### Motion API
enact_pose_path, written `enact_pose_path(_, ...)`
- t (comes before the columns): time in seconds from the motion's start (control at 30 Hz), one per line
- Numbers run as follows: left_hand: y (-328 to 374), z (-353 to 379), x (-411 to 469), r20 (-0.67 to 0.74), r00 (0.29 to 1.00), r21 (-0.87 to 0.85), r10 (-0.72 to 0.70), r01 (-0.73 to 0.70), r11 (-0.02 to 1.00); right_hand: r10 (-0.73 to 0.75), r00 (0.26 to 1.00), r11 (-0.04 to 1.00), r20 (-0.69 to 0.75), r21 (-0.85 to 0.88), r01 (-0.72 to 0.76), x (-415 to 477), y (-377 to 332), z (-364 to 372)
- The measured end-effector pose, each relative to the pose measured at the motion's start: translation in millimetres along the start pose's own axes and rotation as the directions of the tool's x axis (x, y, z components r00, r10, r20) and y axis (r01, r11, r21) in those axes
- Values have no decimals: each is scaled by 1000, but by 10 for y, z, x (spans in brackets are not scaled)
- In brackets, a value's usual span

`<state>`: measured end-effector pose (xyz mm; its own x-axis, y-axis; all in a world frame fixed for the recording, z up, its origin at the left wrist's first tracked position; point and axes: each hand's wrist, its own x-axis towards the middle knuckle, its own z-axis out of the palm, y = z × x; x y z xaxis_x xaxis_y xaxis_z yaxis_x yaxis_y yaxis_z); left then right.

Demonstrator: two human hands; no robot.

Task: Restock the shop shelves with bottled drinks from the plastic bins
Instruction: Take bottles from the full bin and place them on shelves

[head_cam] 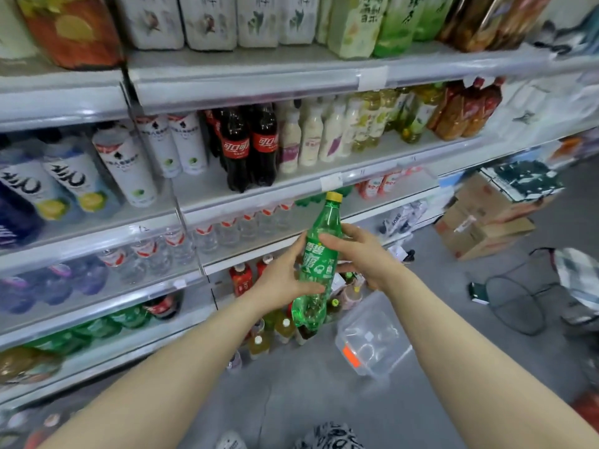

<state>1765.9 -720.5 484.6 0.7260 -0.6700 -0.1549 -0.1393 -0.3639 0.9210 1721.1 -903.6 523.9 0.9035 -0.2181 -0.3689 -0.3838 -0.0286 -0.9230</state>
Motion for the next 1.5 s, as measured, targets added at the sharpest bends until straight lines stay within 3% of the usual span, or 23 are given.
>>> enact_pose_path(0.17,-211,99,399,-97,995,49,-14,18,999,61,997,995,-43,-73,-64,527,268,-116)
enact_pose_path(0.33,-581,328,878,-177,978,89,-114,131,987,115,993,986,12,-120,-113,1215,710,-243)
enact_pose_path(0.57,-1452,697,1649,-254,957,66,-138,160,985,84,996,973,28,-216,-76,2208,1418,-427)
enact_pose_path(0.73,-2291,898,2197,-140,986,-91,-89,77,993,0,998,993,55,-114,6,2804,2016,-549)
enact_pose_path(0.87,-2790,990,2588,-143,989,-147,31,-52,988,-115,989,992,93,-38,119,3251,2389,-659)
enact_pose_path(1.07,-3412,1168,3211,-321,916,31,241,-245,969,-367,925,927,101,-37,372,3857,2921,-768)
enact_pose_path(1.2,-3470,1241,3457,-409,860,28,305,-322,946,-443,878,872,179,-140,469,4045,3051,-802)
enact_pose_path(1.3,-3357,1275,3542,-455,850,-13,265,-304,953,-437,883,874,172,-149,462,4096,2945,-878)
enact_pose_path(1.5,-2942,1108,3739,-463,834,63,301,-308,949,-486,863,847,138,-167,504,4232,2429,-1031)
